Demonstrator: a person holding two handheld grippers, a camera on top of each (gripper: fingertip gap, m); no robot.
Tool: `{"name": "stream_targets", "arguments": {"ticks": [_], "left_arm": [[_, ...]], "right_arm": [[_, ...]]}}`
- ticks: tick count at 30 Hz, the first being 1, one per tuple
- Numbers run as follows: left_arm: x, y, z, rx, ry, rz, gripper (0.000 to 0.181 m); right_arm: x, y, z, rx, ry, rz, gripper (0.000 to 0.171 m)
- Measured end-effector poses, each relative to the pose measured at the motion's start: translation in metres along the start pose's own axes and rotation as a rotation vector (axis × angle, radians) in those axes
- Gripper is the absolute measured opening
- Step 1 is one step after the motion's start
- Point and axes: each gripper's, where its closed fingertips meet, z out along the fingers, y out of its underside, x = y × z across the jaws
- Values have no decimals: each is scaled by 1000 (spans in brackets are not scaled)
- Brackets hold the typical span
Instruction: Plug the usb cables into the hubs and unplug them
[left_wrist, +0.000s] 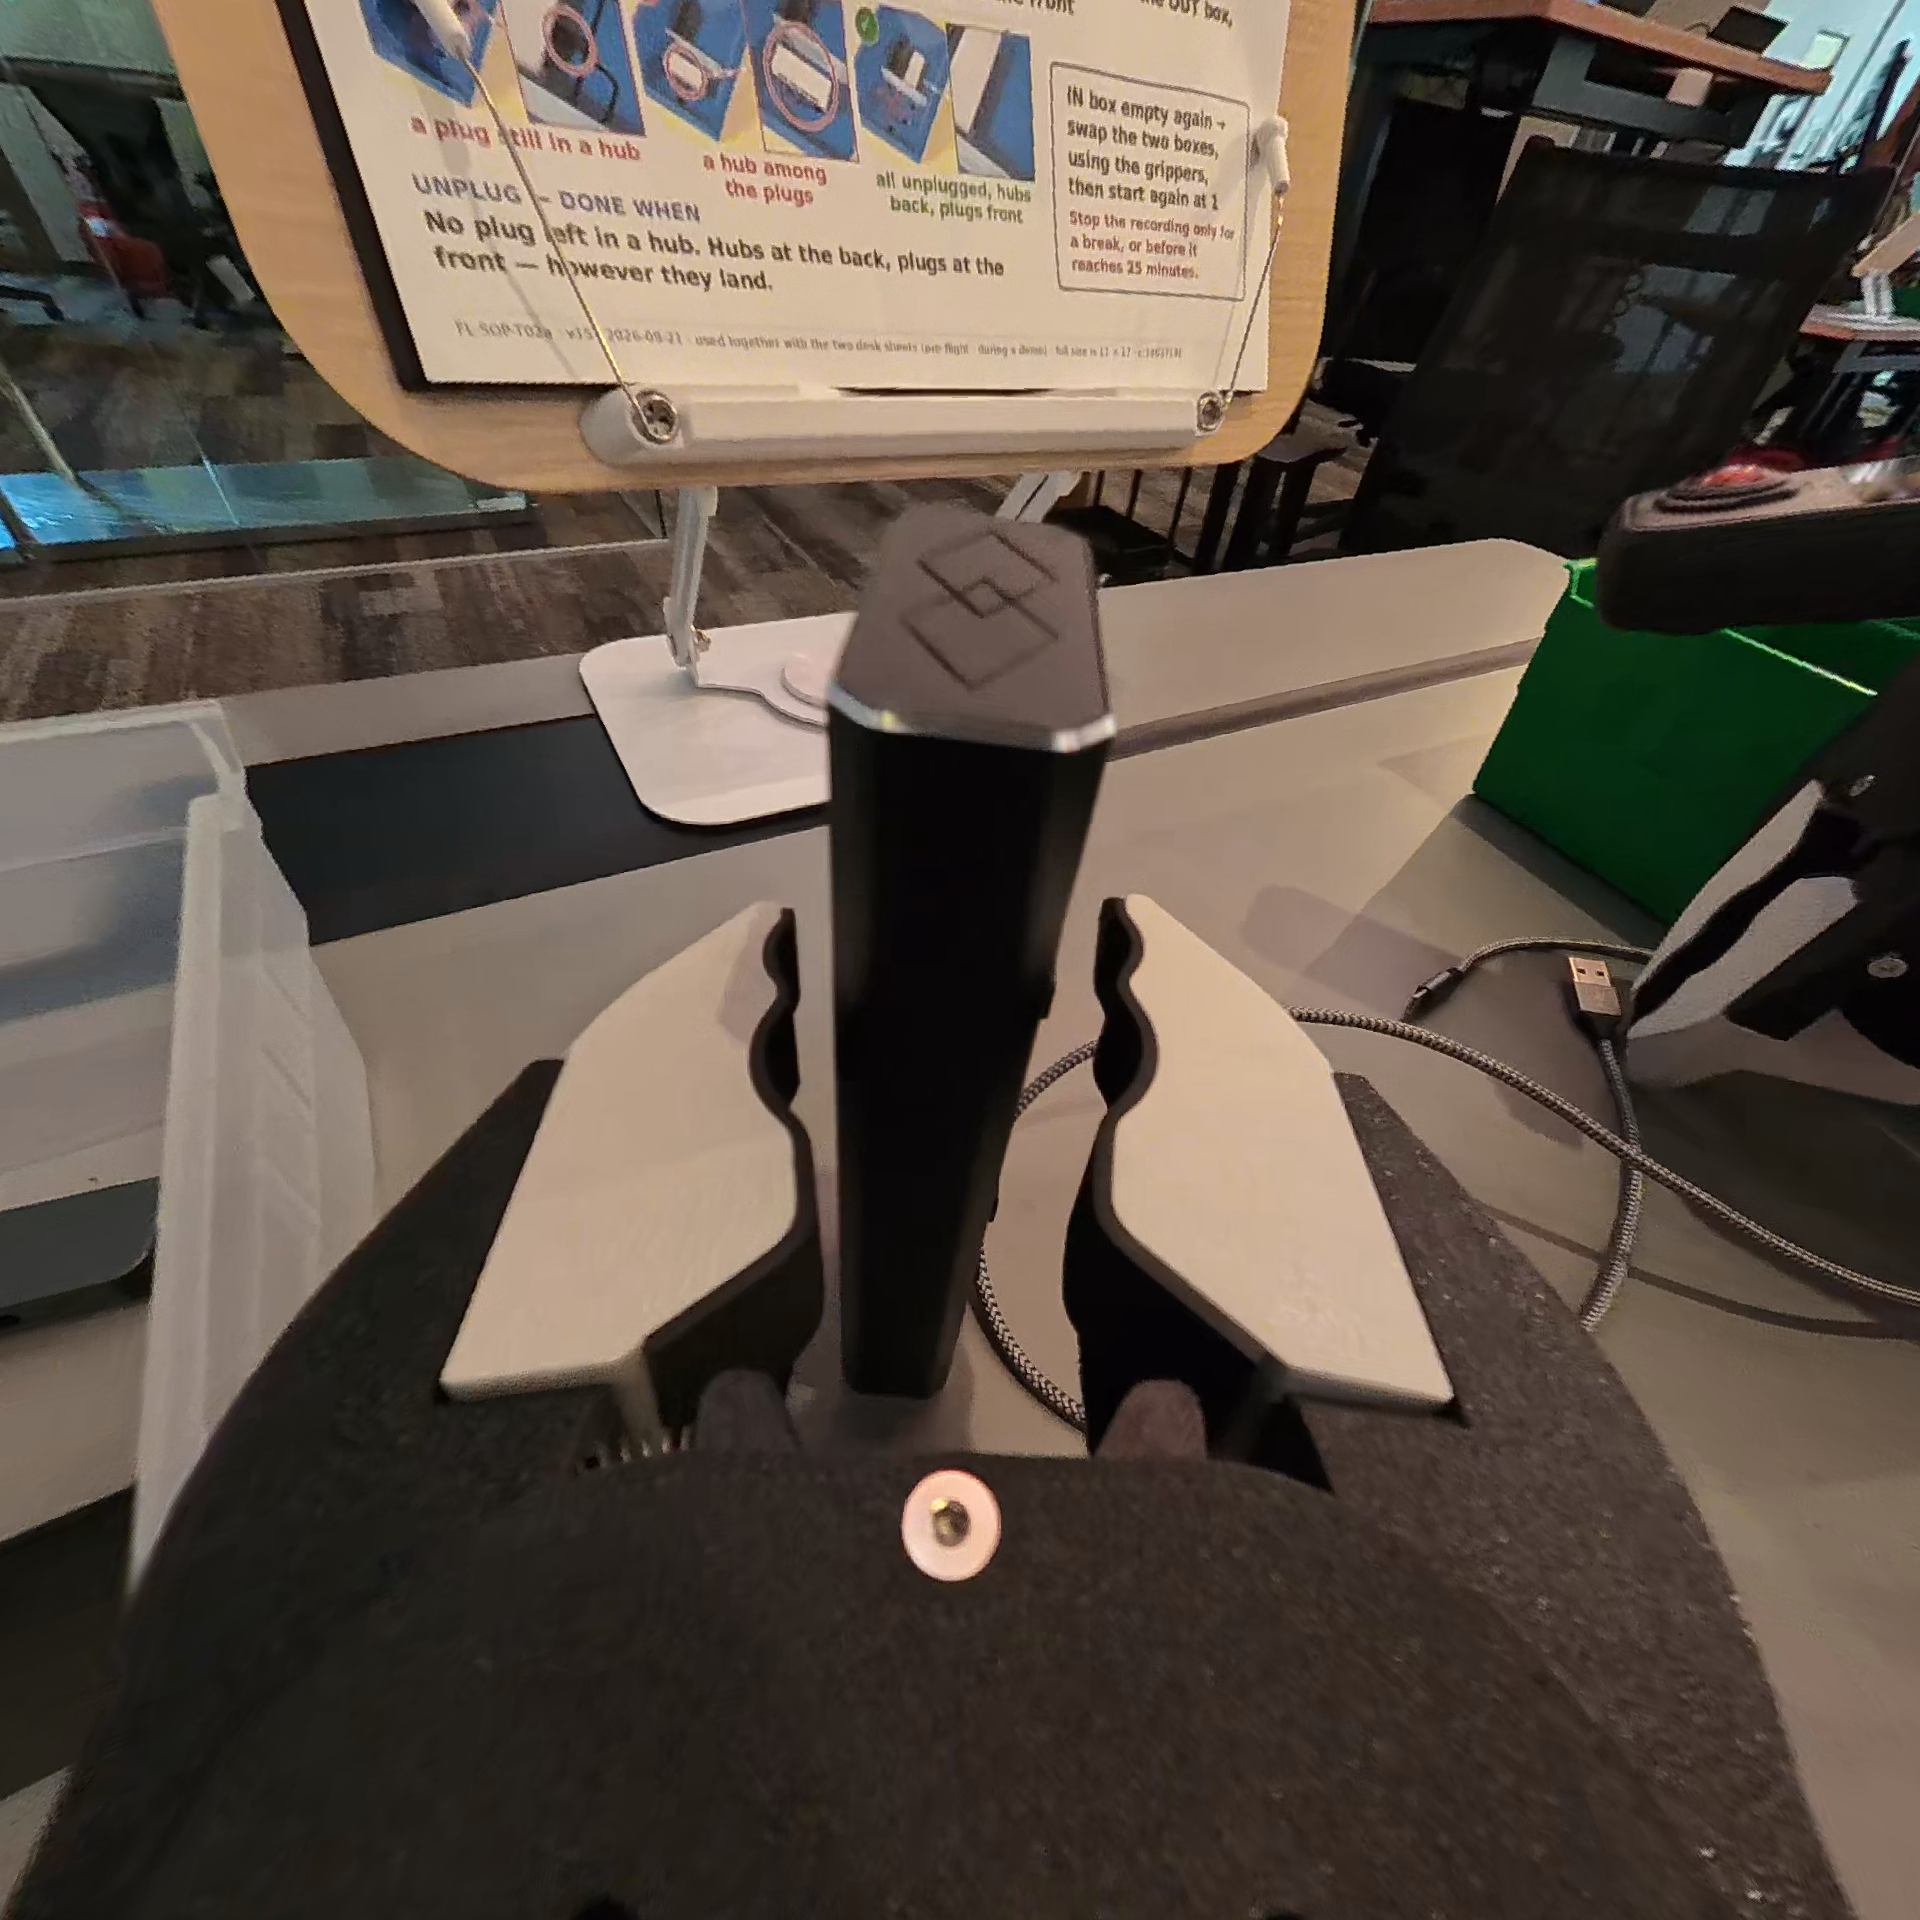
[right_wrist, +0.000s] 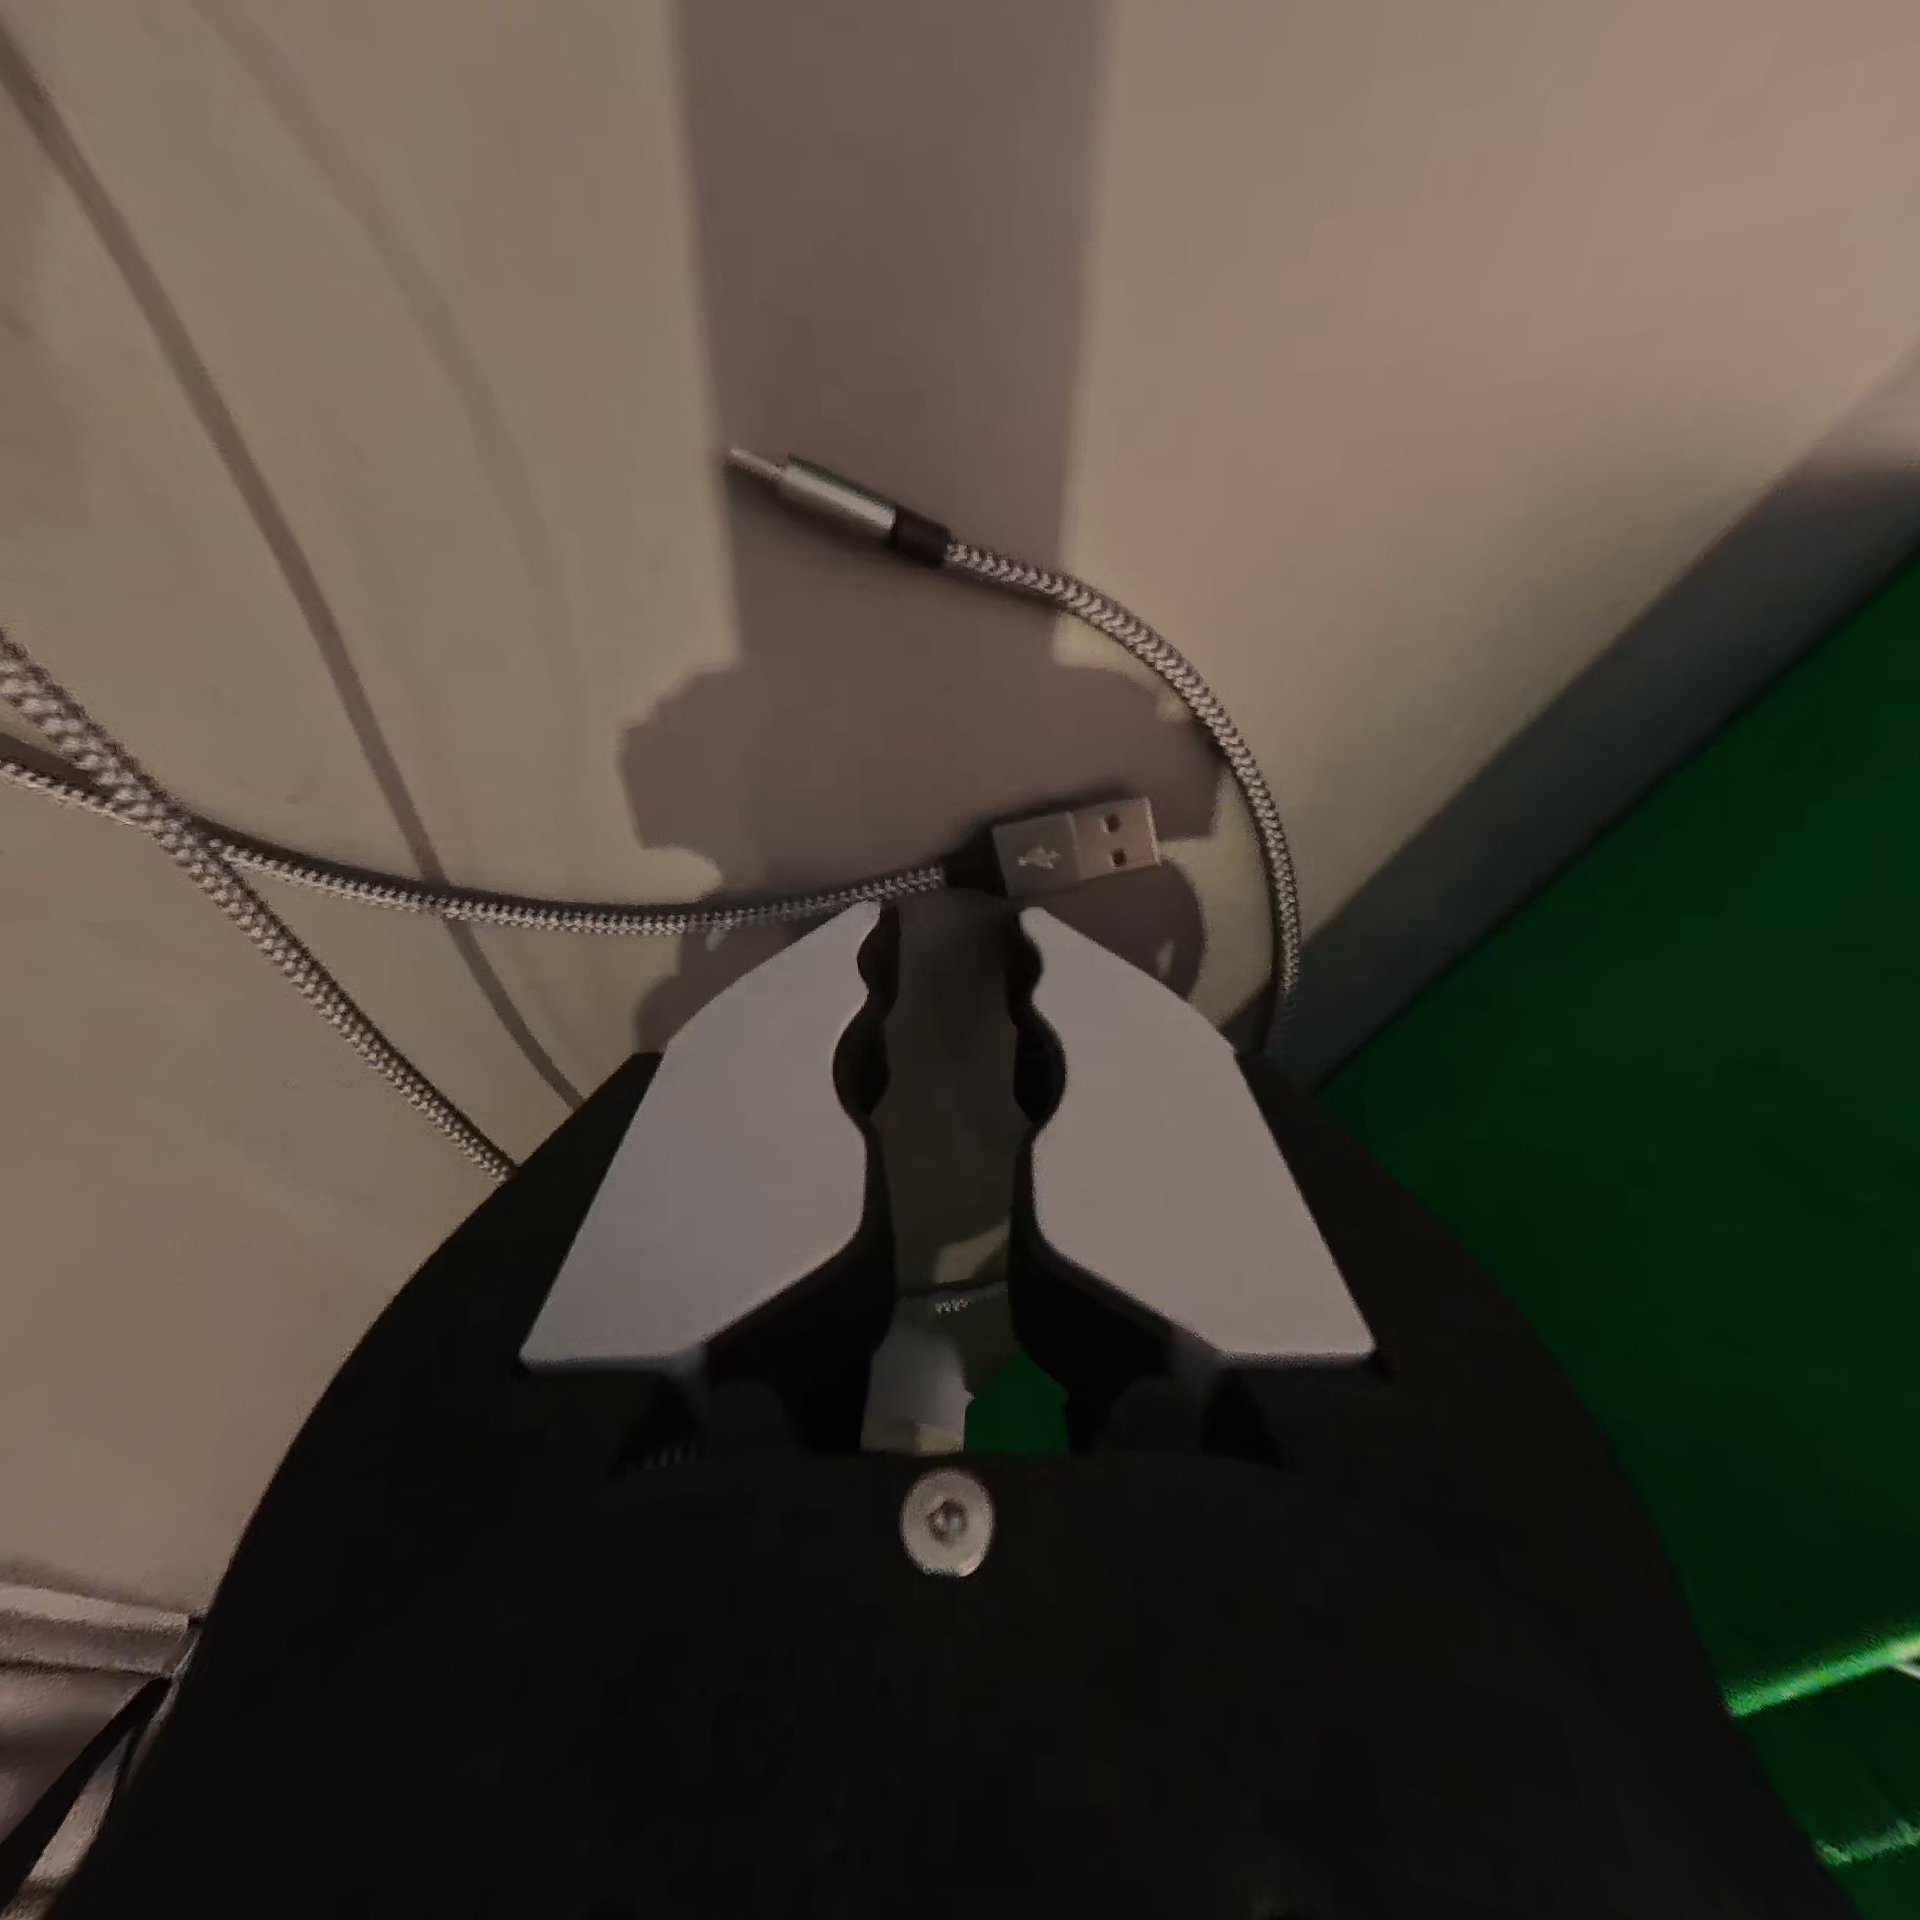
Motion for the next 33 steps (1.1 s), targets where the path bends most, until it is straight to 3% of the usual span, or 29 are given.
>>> {"name": "stream_targets", "arguments": {"ticks": [3,9,14,18,19,21,33], "left_arm": [[1,-6,-4,12,-24,31,57],[-2,-28,-20,106,-177,114,67],[-1,-57,-43,280,-317,229,81],[14,-78,-59,391,-360,344,76],[19,-80,-60,401,-359,376,74],[29,-83,-62,415,-363,435,70],[61,-97,-71,483,-347,518,64]], "right_arm": [[4,-2,1,-1,26,-21,2],[2,-6,1,5,49,-90,1],[-2,-12,-5,46,20,-120,1],[6,-20,-20,140,9,-41,1],[11,-21,-23,163,17,-4,1],[14,-21,-23,166,6,61,33],[6,-19,1,78,8,48,25]]}}
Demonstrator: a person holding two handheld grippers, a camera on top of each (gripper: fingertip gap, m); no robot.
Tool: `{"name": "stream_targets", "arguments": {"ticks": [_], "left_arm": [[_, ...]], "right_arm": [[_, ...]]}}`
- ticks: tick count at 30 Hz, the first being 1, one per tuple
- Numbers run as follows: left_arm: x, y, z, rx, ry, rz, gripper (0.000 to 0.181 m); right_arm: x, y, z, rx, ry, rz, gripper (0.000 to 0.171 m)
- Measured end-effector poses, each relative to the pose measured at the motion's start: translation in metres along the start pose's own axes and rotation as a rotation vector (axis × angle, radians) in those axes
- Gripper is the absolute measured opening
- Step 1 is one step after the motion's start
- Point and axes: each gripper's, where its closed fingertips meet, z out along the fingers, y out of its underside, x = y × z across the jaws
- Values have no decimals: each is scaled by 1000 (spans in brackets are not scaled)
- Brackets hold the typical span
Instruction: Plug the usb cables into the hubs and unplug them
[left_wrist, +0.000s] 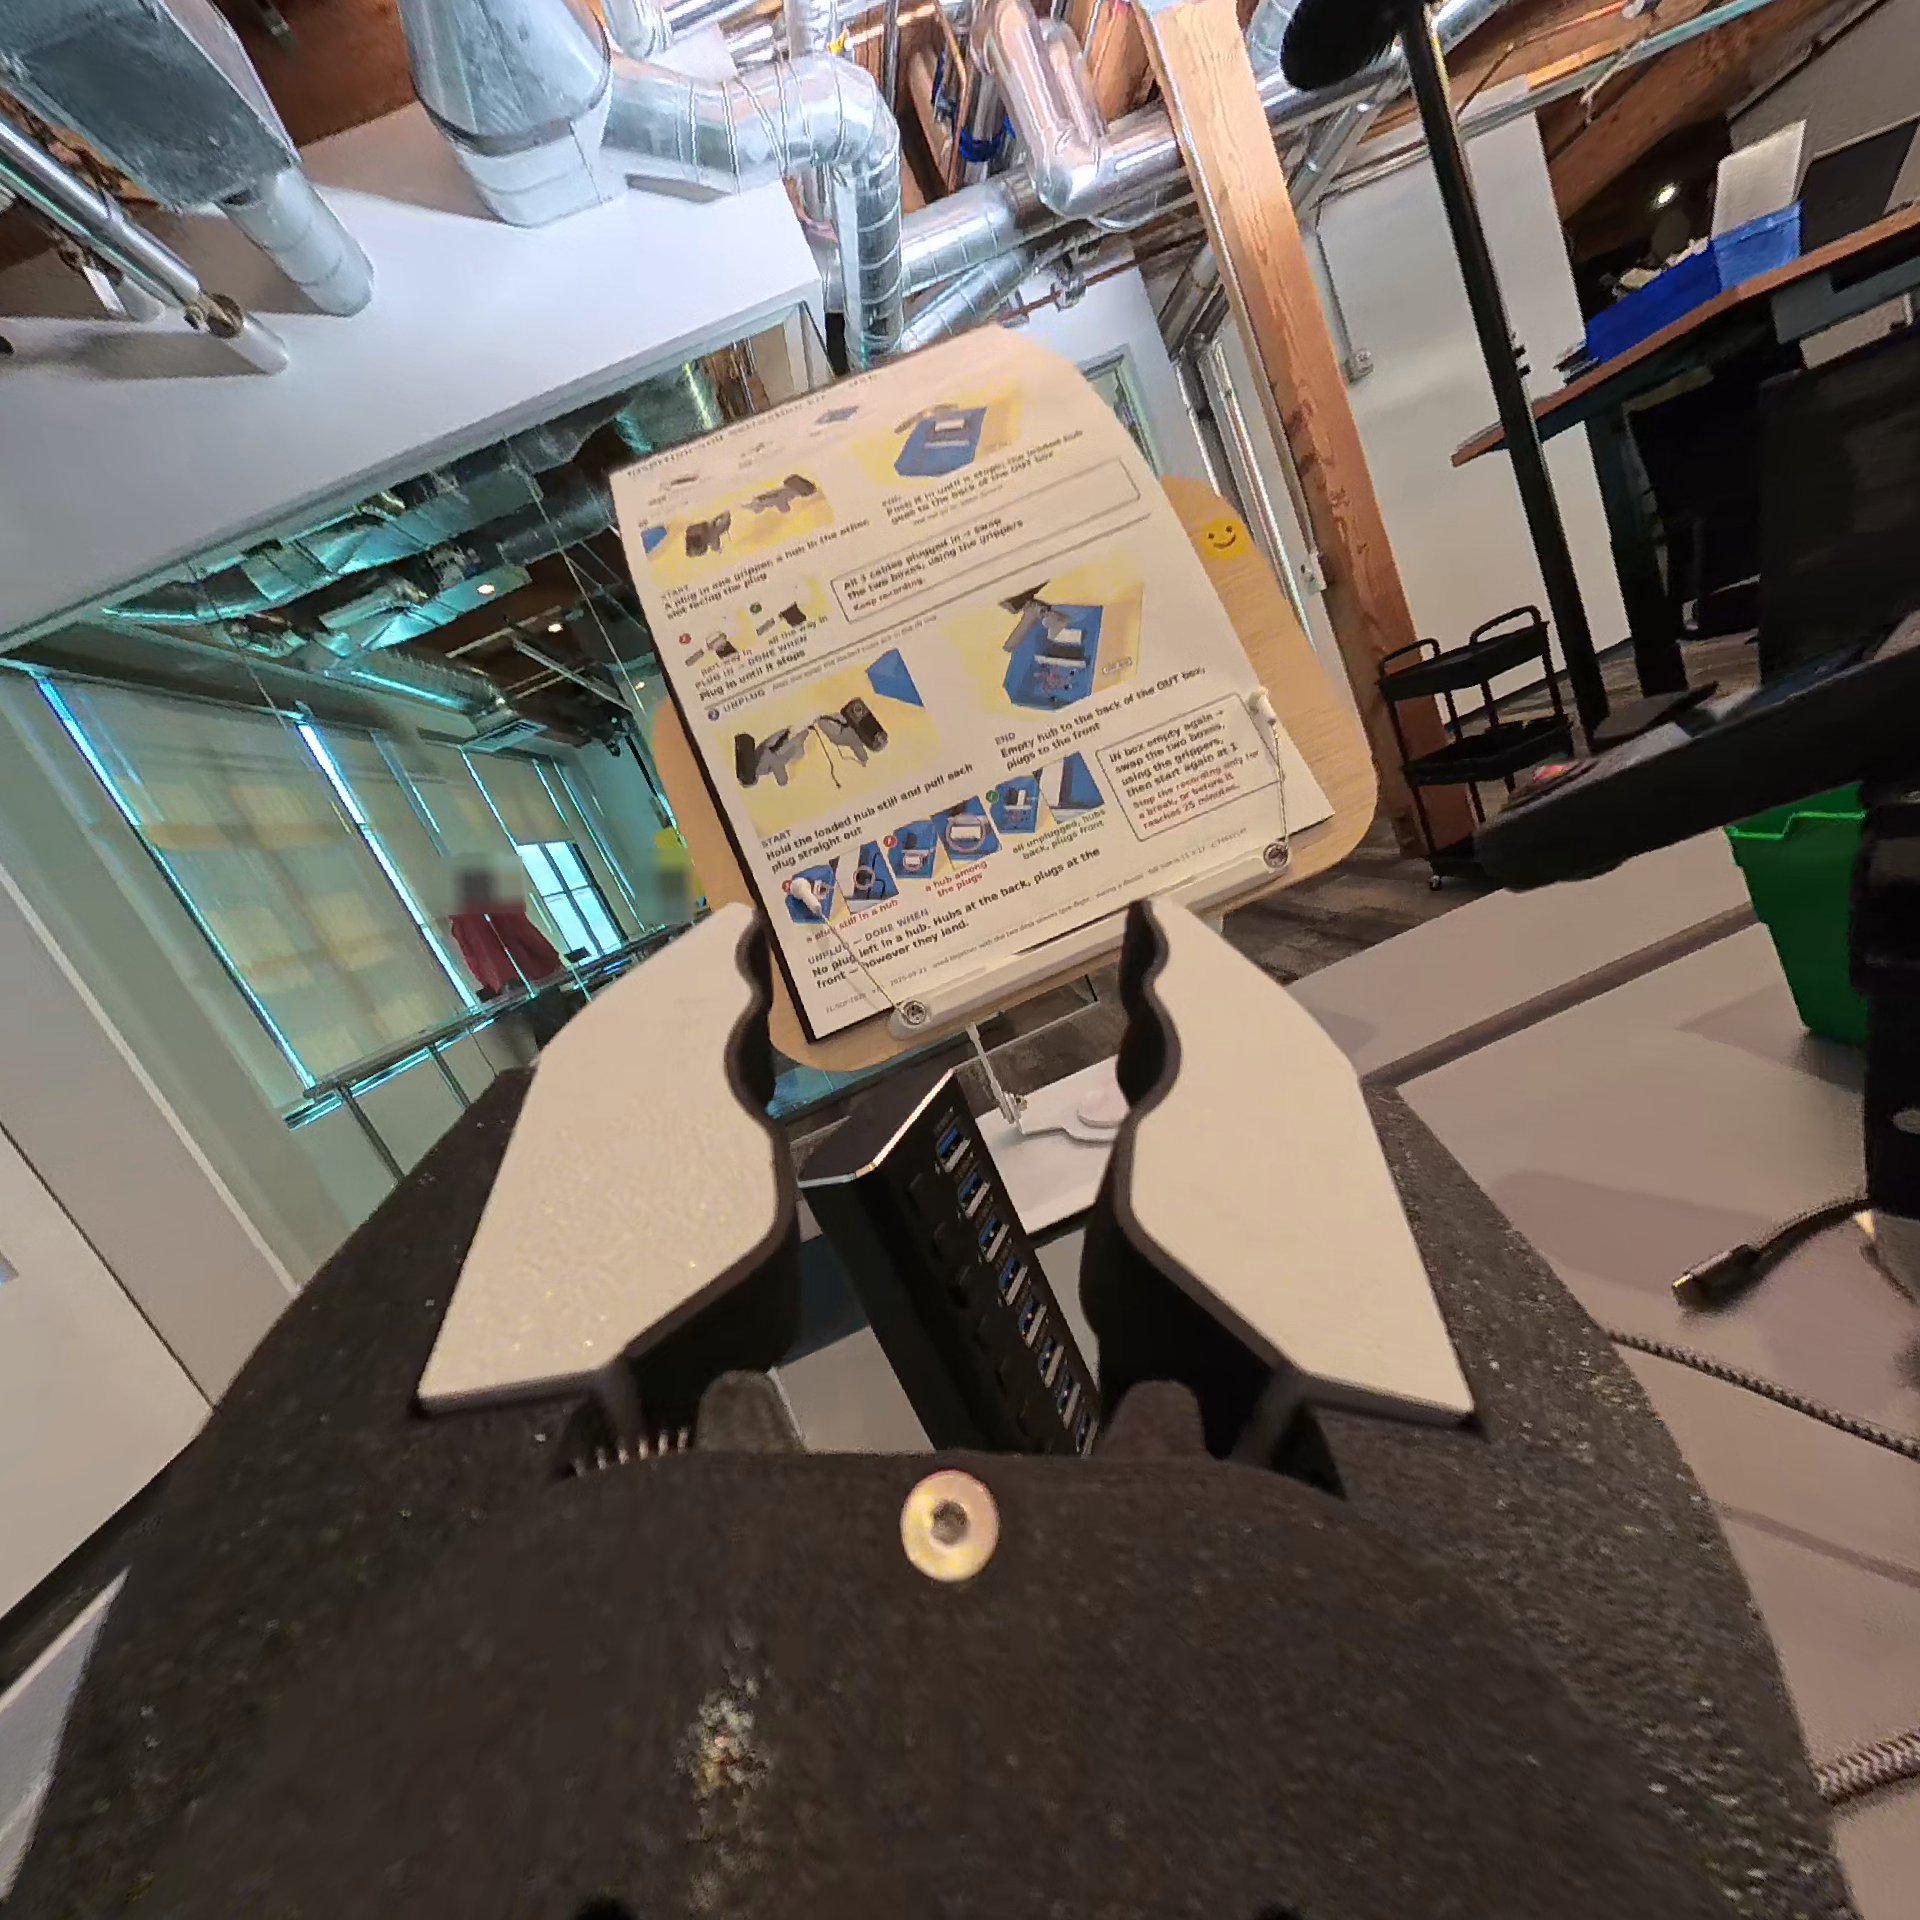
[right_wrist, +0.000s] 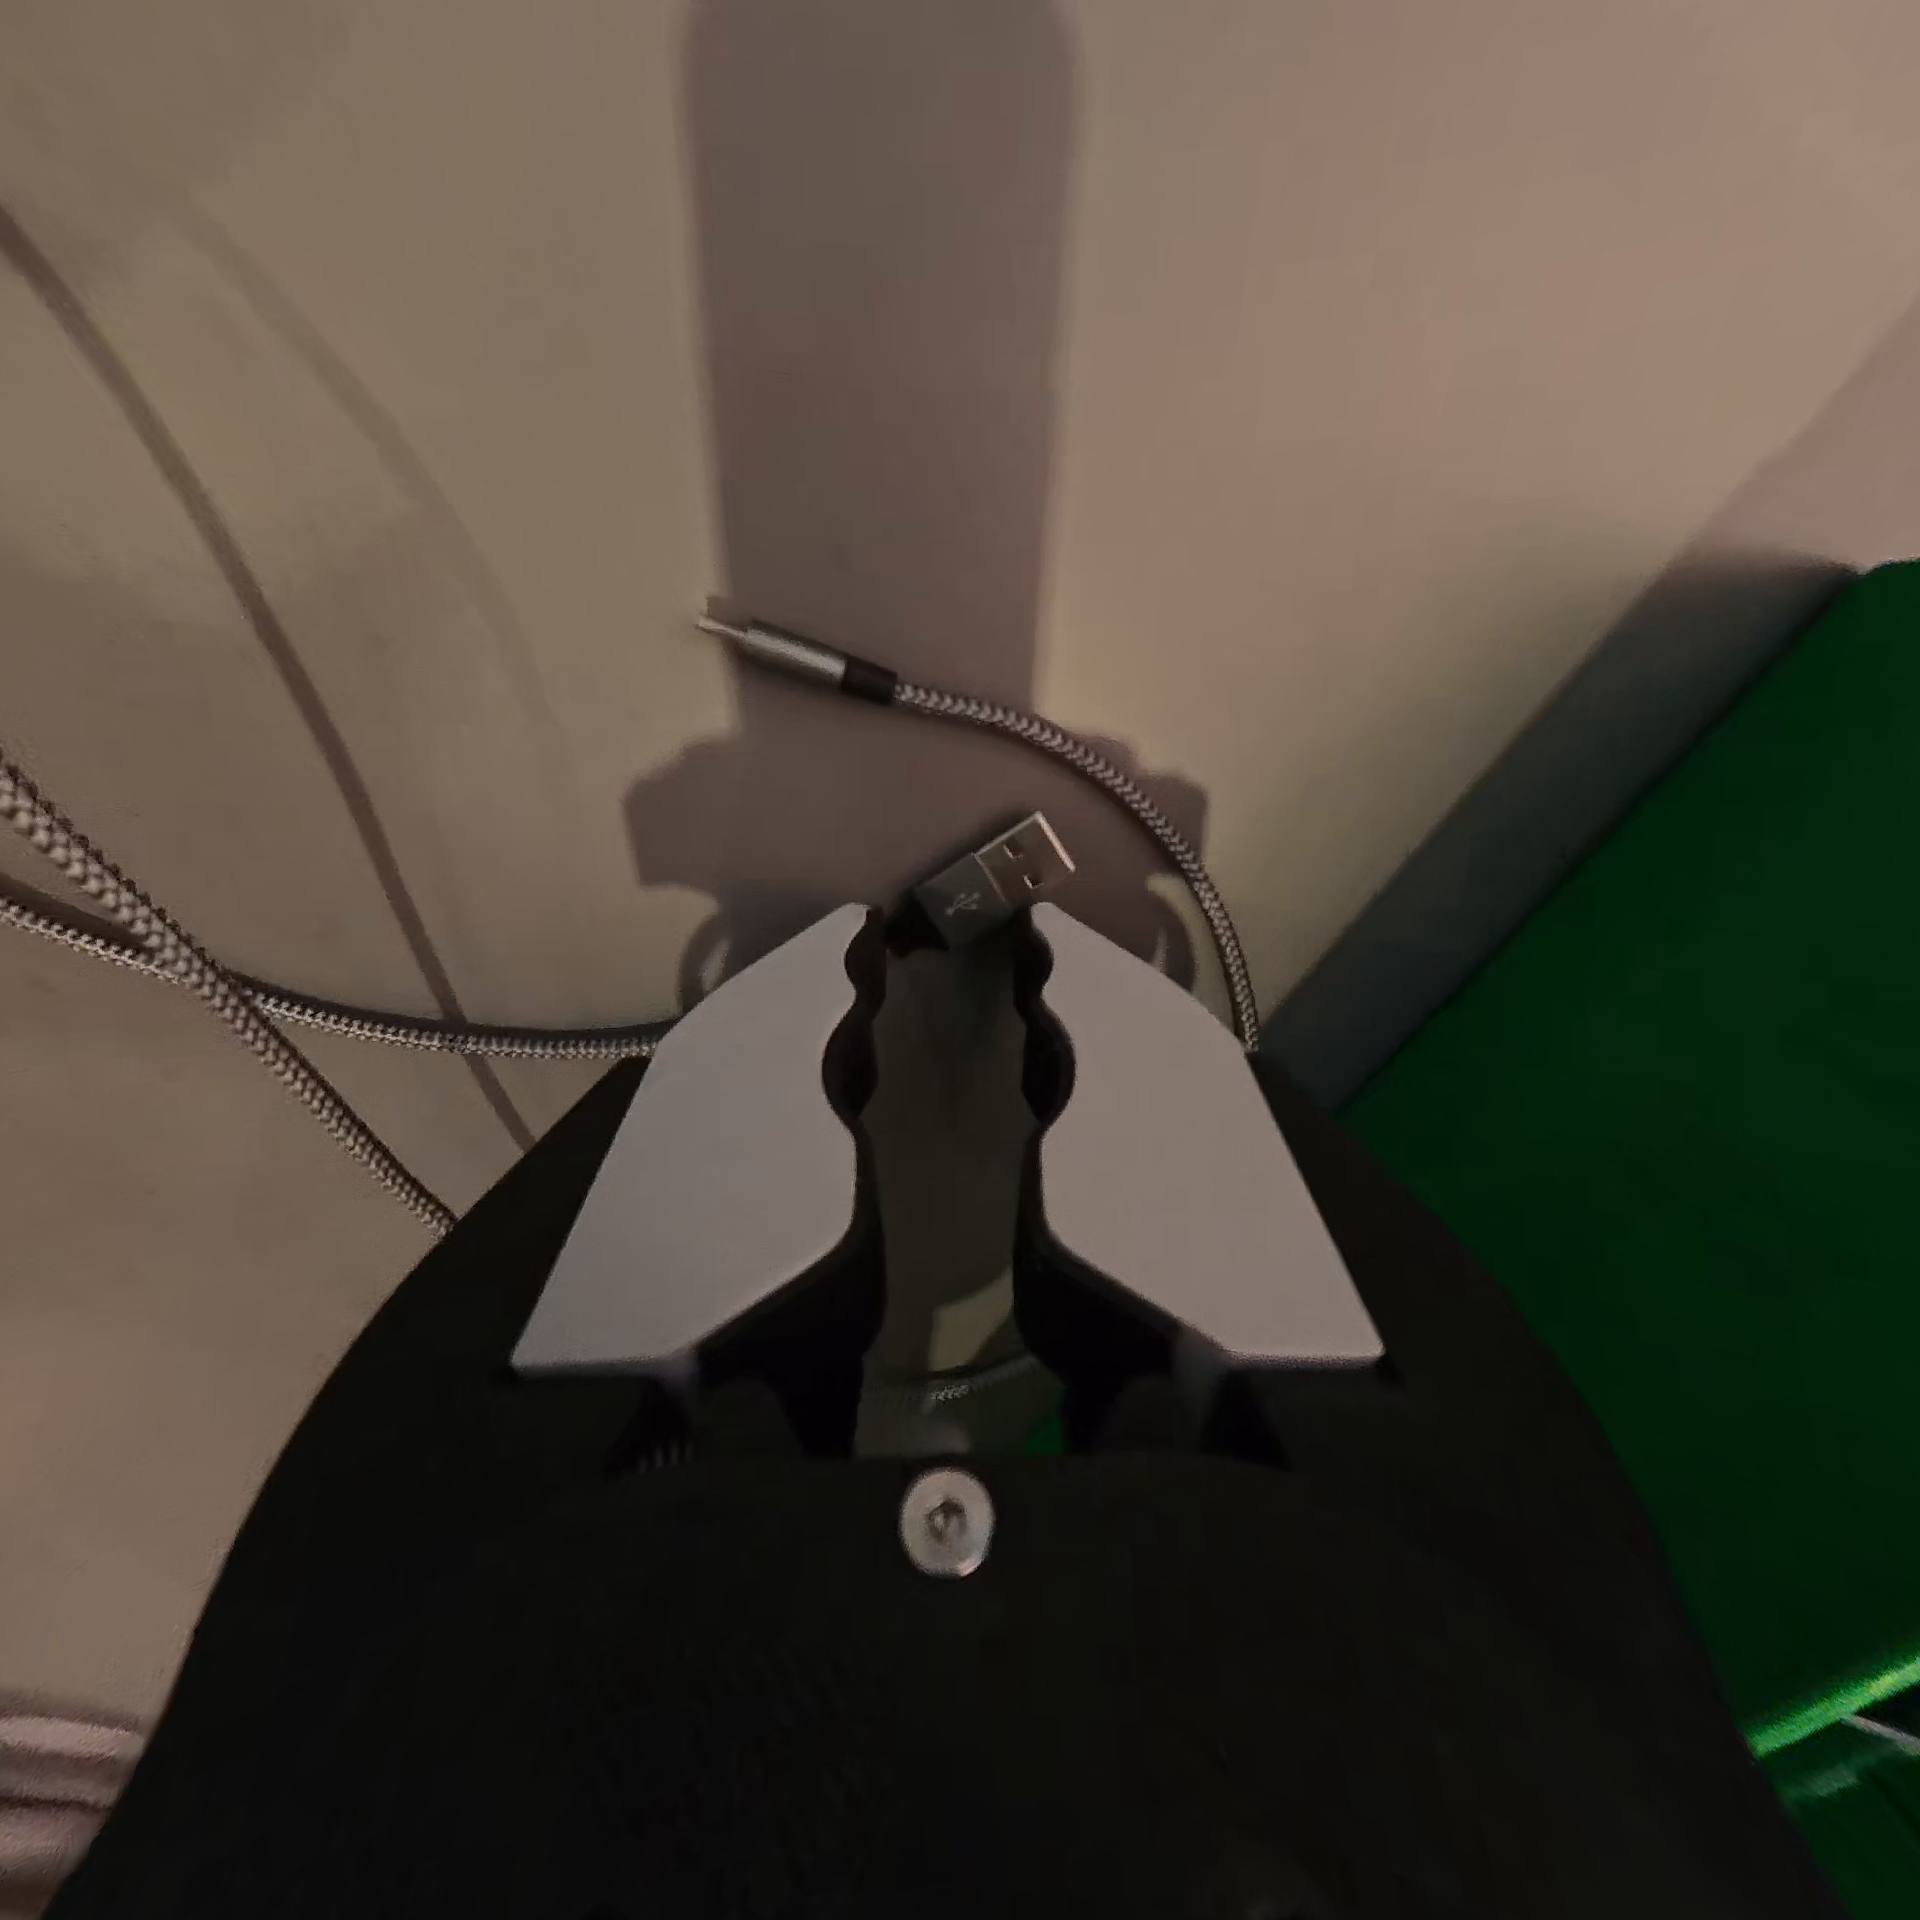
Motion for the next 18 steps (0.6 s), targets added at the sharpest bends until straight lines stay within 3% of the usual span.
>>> {"name": "stream_targets", "arguments": {"ticks": [5,6,14,18], "left_arm": [[-19,-7,-4,29,-42,-58,64],[-24,-7,-5,32,-55,-73,64],[-47,-9,-10,59,-56,-276,62],[-24,-10,-5,49,83,-325,53]], "right_arm": [[-6,-6,-1,27,4,-79,22],[-9,-10,-3,47,-7,-97,14],[-58,-42,-59,351,-146,-361,7],[-90,-51,-96,559,-259,-548,7]]}}
